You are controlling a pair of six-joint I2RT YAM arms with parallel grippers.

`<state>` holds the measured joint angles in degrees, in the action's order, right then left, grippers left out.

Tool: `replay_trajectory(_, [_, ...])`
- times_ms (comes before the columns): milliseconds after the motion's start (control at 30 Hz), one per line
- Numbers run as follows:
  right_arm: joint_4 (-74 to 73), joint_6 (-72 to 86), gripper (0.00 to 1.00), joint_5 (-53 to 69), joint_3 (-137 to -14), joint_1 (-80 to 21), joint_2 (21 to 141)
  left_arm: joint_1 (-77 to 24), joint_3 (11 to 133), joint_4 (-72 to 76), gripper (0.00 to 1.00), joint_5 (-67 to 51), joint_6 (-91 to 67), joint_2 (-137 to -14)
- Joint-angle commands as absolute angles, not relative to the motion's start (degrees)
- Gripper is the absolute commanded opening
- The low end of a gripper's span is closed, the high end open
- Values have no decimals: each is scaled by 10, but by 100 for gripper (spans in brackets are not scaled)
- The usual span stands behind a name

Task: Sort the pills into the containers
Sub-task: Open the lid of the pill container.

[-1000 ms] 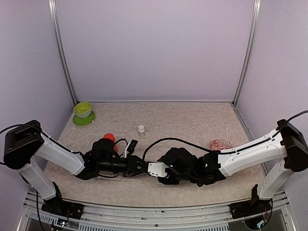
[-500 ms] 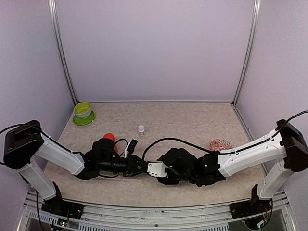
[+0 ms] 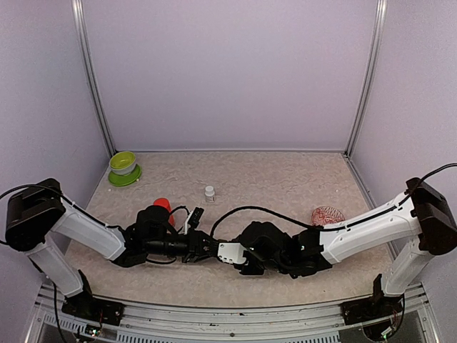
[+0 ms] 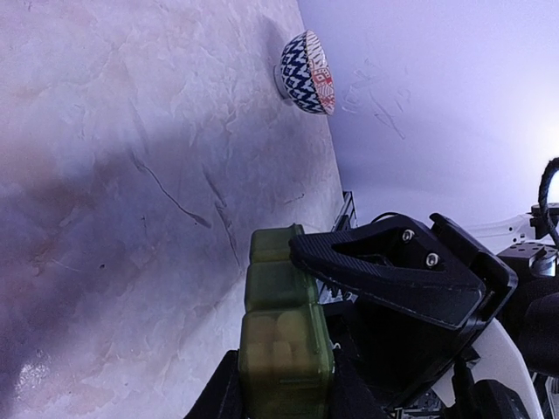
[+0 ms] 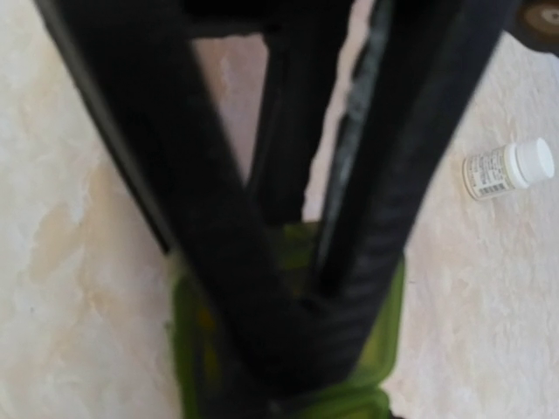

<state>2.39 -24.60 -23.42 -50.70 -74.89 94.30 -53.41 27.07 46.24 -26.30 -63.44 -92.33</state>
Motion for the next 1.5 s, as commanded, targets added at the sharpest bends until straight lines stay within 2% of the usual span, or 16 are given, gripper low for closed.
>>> replay_trajectory(0, [34, -246, 37, -245, -512, -754, 954, -538, 266, 492, 27, -266, -636, -922])
replay_trajectory(200, [37, -246, 28, -249, -513, -755, 943, -538, 263, 500, 27, -267, -640, -928])
replay_trajectory(367, [25, -236, 17, -203, -514, -754, 924, -538, 261, 502, 27, -268, -640, -928])
replay_trajectory(467, [0, -217, 17, -159, -525, -749, 922, -538, 260, 502, 27, -268, -638, -929])
replay_trajectory(700, [-39, -192, 27, -129, -536, -738, 922, -539, 259, 501, 27, -267, -637, -927])
replay_trajectory(800, [-44, -188, 40, -118, -535, -734, 918, -539, 257, 500, 27, -266, -637, -926])
replay_trajectory(900, [-47, -186, 61, -114, -529, -731, 911, -539, 256, 500, 27, -266, -637, -921])
replay_trajectory(1067, [-40, -189, 80, -124, -507, -728, 899, -538, 256, 496, 27, -265, -636, -913])
replay_trajectory(1267, [-19, -192, 82, -167, -481, -719, 889, -538, 258, 491, 27, -268, -635, -906])
replay_trajectory(1467, [11, -200, 81, -194, -458, -709, 889, -538, 259, 483, 27, -270, -632, -895])
